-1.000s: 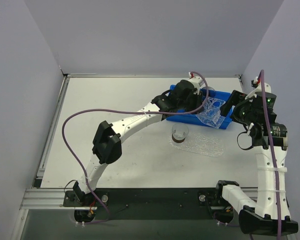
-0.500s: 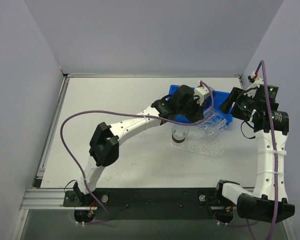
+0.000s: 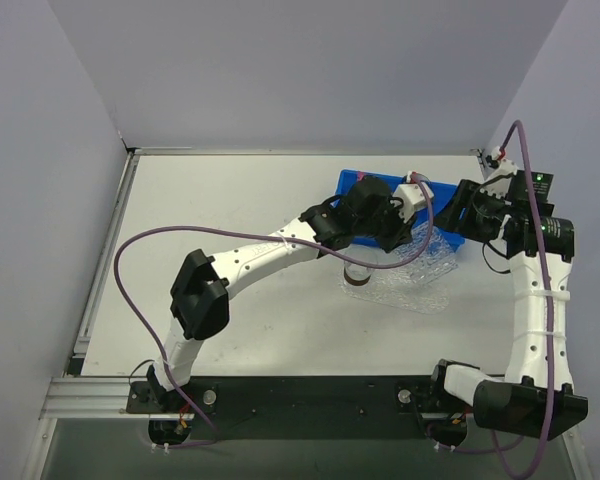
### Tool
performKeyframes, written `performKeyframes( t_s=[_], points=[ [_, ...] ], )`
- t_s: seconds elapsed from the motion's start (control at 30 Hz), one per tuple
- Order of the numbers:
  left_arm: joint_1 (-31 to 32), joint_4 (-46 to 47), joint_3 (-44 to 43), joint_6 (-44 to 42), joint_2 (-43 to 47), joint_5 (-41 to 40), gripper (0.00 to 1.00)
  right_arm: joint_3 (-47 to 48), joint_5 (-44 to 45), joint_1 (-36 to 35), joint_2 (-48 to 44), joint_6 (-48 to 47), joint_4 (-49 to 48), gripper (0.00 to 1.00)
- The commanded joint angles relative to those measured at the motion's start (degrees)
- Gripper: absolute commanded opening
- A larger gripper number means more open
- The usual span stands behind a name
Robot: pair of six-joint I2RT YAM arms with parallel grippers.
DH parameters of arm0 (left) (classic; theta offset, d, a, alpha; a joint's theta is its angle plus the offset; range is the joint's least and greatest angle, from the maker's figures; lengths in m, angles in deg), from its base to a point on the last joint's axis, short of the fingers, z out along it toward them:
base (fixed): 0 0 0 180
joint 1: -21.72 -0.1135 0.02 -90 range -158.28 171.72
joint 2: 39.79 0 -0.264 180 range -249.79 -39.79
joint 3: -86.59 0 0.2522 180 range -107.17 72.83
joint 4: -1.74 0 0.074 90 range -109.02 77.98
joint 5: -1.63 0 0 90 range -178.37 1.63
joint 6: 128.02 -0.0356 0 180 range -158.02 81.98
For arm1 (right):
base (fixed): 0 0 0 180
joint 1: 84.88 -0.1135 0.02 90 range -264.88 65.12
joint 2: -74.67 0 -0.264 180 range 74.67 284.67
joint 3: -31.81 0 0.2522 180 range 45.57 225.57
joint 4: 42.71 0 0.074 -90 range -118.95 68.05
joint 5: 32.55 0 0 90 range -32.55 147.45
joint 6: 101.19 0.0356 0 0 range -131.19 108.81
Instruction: Prepare toiletry sets of a toothbrush and toothpaste on the tray
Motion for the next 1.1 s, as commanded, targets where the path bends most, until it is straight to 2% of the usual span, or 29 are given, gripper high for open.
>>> performKeyframes(
  t_s=[0.0,0.03,0.27,0.7,1.0,1.07],
  points=[
    [0.47,1.49,-1.65,-6.04,4.24,-0.22,0.00,1.34,10.07,-5.36,-2.16,-8.03,4.44,0.48],
    [0.39,0.96,-1.66,-6.31,4.24,-0.48,0.00,1.26,12.30,-7.81,-2.43,-8.83,4.89,0.48],
    [0.65,-0.62,-2.36,-8.59,4.85,-1.10,0.00,-0.41,16.63,-9.59,-3.13,-9.63,5.16,0.47],
    [2.14,-2.12,-3.85,-10.97,4.68,-1.01,0.00,-3.66,17.51,-11.88,-3.40,-11.74,4.19,0.44],
    [2.23,-1.42,-4.12,-9.82,4.59,-1.37,0.00,-7.00,17.68,-11.88,-3.57,-11.30,3.05,0.36],
    [2.23,-1.33,-4.20,-9.47,4.59,-1.19,0.00,-7.44,17.69,-11.88,-3.66,-11.21,2.78,0.31]
  ],
)
